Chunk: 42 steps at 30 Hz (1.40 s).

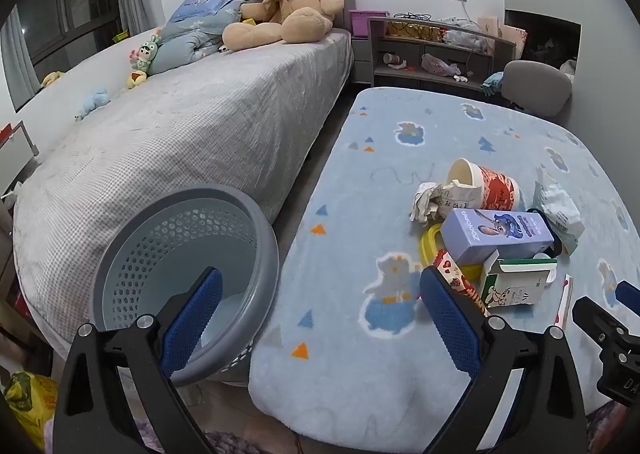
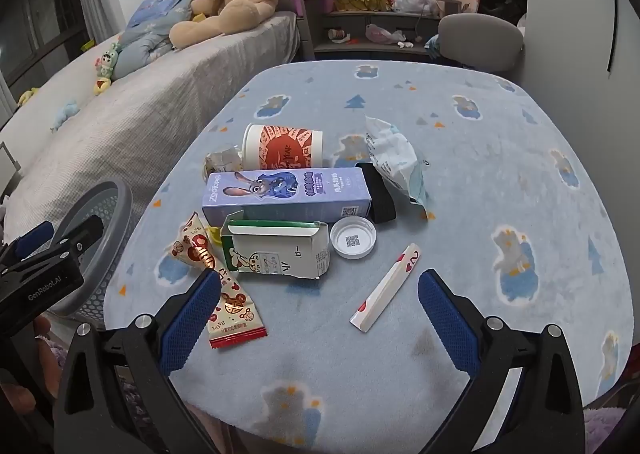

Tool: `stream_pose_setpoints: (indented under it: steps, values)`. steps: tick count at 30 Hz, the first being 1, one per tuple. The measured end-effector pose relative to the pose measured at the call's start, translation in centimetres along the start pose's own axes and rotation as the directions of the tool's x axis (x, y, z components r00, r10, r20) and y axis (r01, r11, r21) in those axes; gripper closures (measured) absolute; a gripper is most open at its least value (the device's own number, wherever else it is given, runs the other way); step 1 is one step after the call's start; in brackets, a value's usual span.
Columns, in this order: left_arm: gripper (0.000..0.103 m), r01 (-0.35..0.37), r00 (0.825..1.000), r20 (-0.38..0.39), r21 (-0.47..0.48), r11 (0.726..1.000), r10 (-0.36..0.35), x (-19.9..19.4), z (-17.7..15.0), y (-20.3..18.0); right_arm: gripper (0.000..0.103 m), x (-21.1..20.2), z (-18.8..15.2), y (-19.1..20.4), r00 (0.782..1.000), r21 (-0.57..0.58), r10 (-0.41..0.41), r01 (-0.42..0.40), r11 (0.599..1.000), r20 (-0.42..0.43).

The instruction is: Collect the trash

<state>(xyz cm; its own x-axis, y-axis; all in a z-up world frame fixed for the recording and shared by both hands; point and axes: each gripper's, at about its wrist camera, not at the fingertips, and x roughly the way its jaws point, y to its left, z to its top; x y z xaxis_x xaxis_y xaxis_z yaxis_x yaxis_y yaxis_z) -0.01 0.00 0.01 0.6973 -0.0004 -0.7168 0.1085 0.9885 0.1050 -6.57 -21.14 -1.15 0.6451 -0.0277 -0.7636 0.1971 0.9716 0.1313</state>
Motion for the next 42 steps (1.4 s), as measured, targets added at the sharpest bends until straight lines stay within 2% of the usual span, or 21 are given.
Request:
stream_pose_setpoints:
  steps: [22, 42]
  values:
    - [0.009, -0.014, 0.999, 0.049, -0.008, 1.000, 0.015, -1.3, -0.1, 0.5, 0.006, -0.9, -0.2, 0.4, 1.000, -0.008, 0.000, 0.000, 1.000, 0.029]
    - [0.009, -0.016, 0.998, 0.061, -0.016, 1.000, 0.017, -1.4, -0.2, 0.9, 0.006, -1.0, -0.1, 0.2, 0.999, -0.005, -0.003, 0.003, 1.000, 0.042]
